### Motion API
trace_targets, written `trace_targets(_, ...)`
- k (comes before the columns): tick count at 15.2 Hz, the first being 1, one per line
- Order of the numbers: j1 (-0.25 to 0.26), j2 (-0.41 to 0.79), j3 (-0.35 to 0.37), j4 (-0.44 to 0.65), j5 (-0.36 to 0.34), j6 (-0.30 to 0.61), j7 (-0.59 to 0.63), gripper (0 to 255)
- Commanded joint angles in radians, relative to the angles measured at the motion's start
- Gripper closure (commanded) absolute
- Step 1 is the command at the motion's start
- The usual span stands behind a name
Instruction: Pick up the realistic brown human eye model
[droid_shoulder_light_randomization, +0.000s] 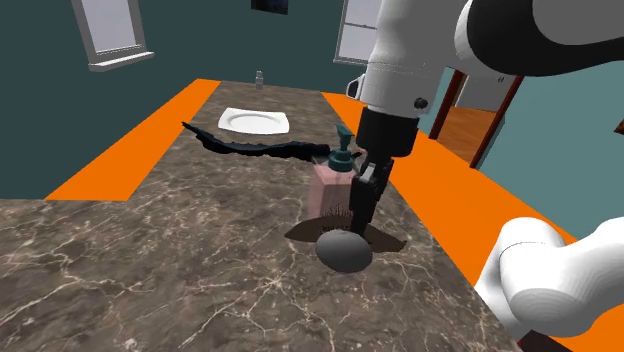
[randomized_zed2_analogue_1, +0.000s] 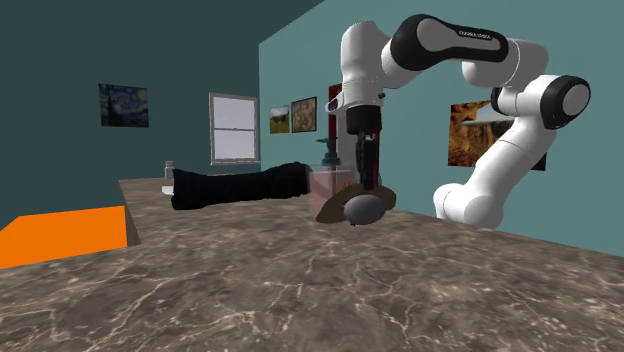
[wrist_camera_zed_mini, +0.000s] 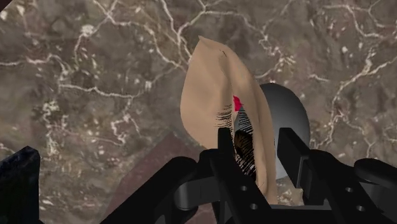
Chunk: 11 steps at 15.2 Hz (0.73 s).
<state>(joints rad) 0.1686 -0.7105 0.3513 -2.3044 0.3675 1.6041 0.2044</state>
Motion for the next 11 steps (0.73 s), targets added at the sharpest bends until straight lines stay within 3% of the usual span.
trace_targets(1, -0.002, 0.008, -0.004, 0.031, -0.005, -0.023, 0.005, 255)
trace_targets(11, -0.012, 0.047, -0.024, 0.19, -0.025, -0.142, 0.031, 255)
